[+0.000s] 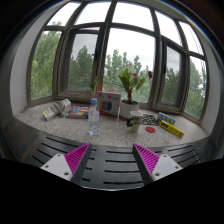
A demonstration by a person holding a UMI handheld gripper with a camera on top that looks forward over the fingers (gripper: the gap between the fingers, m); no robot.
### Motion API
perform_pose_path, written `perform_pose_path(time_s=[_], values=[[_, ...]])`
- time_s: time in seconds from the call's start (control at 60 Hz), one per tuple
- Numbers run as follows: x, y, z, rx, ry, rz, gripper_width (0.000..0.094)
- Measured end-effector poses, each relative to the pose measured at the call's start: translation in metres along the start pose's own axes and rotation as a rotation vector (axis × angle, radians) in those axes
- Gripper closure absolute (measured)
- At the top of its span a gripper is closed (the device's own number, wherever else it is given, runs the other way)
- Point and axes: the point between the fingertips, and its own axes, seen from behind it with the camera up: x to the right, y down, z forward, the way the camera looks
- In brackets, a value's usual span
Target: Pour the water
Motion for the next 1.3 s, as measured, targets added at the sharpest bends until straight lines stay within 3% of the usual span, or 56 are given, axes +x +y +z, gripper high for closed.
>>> perform_pose_path(time_s=[0.25,0.483,0.967,1.067,1.15,1.3], values=[[-0.020,0.026,0.030,-0.037,0.062,0.007,0.0076],[-0.085,0.050,0.091,-0.064,0.032,0.037,0.0077],[-0.114,-0.053,0.327,0.132,0.029,0.085,0.0098],[-0.110,-0.060,0.356,0.148,0.027,0.076,0.0193],[-0.109,-0.064,0.367,0.166,0.027,0.057,0.0403],[-0.115,-0.069,0.368,0.208,-0.022,0.034,0.0552]])
